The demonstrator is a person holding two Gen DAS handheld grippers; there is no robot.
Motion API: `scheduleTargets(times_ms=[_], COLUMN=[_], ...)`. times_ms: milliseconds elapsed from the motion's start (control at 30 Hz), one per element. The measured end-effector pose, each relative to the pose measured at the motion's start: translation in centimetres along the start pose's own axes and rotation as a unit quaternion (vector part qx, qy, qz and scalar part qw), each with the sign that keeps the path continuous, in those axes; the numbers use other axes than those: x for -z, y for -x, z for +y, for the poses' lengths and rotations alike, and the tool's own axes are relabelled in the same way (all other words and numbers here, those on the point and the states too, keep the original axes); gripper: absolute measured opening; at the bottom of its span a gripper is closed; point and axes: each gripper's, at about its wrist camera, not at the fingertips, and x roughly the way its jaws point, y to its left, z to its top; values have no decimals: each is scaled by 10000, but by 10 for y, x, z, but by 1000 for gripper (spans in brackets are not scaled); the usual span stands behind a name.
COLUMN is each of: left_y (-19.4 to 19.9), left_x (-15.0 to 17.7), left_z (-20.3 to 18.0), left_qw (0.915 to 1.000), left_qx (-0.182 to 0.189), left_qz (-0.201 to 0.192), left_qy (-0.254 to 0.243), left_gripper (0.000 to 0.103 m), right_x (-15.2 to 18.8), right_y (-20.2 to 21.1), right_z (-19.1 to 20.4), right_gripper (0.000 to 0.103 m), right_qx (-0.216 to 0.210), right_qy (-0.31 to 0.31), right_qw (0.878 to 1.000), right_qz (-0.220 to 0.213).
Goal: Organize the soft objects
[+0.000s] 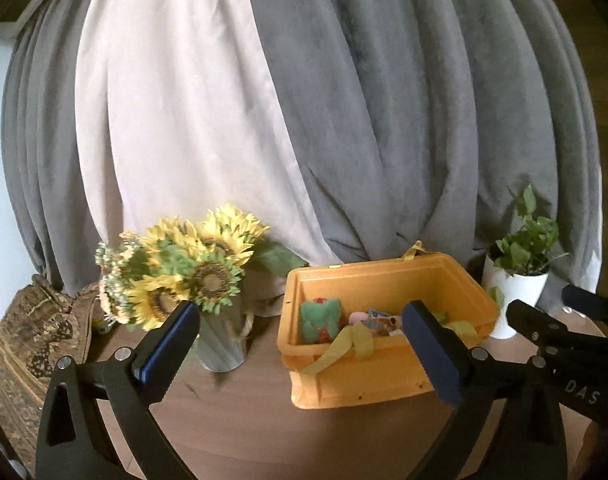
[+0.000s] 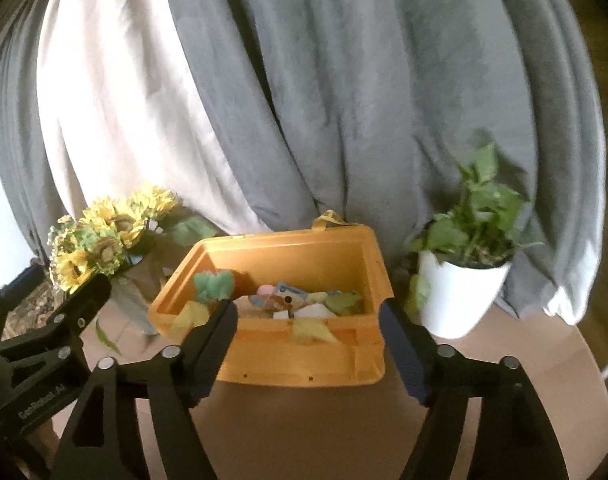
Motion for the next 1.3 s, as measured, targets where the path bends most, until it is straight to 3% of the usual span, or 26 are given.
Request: scheduleTargets(times_ms=[200, 433, 1000, 1300], left_y=[34, 74, 198, 242], left_x=[15, 29, 69, 85], left_z=[12, 18, 8, 3], left_qw=[9995, 9987, 9990, 9987], left_qx=[262, 445, 299, 363], left_qz=[-118, -238, -333, -336], left_qy=[-92, -60, 76, 123], left_gripper=[103, 103, 103, 103], right_x=[21, 42, 89, 114], right_y=[50, 102, 206, 252], right_z=[10, 17, 9, 4], right_gripper=[88, 95, 98, 98], right_qx=[589, 941, 575, 492], right_qy=[-124, -133, 48, 90], right_qw=[9979, 9942, 9964, 9964], right_qz=[-252, -506, -627, -685])
